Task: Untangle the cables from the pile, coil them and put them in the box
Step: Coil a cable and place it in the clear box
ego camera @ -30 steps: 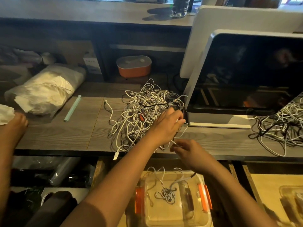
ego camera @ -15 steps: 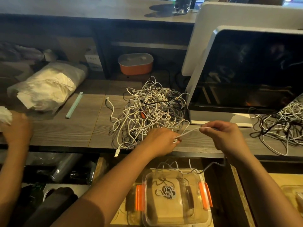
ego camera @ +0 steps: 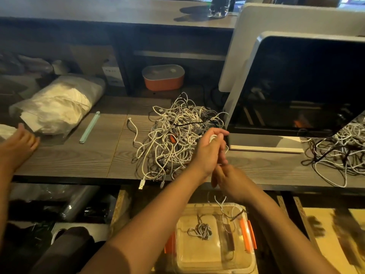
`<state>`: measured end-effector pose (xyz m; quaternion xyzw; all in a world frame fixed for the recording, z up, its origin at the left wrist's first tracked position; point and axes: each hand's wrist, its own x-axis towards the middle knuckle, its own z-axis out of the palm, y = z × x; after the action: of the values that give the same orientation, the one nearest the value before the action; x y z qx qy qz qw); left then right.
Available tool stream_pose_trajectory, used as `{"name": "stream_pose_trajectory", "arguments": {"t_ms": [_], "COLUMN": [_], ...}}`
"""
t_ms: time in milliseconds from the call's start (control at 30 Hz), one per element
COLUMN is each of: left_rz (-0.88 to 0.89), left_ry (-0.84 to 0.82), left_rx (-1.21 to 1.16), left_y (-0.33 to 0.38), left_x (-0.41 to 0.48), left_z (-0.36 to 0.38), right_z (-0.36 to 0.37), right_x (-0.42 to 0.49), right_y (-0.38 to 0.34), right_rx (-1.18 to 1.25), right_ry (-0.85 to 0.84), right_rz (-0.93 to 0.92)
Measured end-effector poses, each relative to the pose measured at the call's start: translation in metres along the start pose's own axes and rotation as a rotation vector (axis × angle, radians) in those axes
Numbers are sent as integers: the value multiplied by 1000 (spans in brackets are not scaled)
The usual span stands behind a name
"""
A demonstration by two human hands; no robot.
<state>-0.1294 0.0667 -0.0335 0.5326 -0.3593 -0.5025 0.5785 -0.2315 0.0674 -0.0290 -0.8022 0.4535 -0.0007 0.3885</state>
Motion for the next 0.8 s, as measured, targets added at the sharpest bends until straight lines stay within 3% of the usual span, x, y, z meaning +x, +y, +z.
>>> {"name": "stream_pose_trajectory", "arguments": {"t_ms": [133,267,367,600,800], "left_rz": [205,217,158,80,100], "left_ry": [156,159,117,-106,-173], "left_rx": [802,1174,1268,1219,1341], "left_y": [-10,-15,-22,-18,-17], "left_x": [11,16,16,0,-12], "left_z": [-6,-17,-29,-37,-40], "right_z": [6,-12,-24,-35,-49], "right_x": [-2,-4,-4,0,7], "right_y": [-3,4,13,17,25], "right_rx": [2,-65,-119,-69,17], "right_ry": [-74,-35,20,236,297], "right_rz": [-55,-40,-3,22,-24]}}
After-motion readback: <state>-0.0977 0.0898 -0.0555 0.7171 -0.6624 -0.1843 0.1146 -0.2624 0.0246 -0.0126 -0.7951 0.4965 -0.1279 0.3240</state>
